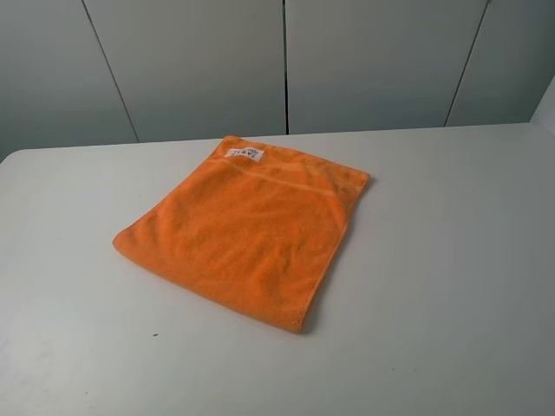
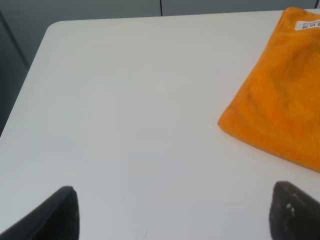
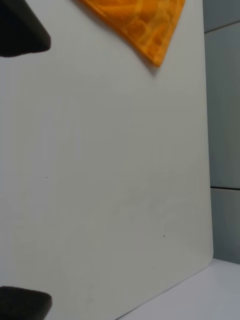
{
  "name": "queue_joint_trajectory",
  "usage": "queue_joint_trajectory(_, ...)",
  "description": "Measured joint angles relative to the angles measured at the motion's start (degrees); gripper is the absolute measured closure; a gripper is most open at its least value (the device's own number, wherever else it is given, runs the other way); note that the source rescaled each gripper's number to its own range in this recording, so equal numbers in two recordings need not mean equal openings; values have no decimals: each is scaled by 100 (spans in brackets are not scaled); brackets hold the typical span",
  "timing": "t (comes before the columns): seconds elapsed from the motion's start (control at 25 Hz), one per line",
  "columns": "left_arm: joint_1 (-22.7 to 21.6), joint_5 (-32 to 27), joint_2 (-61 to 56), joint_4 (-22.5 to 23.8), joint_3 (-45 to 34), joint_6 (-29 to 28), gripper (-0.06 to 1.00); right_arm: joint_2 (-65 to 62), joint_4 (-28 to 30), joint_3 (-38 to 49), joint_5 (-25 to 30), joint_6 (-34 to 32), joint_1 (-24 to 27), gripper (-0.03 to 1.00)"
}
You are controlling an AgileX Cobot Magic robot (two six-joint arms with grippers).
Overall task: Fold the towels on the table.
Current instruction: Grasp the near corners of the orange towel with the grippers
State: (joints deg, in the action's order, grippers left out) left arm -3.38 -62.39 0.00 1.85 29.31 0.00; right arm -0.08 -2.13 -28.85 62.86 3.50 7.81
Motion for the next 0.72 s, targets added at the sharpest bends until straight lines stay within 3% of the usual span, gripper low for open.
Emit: queue_joint_trajectory(0.72,0,0,0,0,0,0,-3,0,0,0,0,0,0,-3)
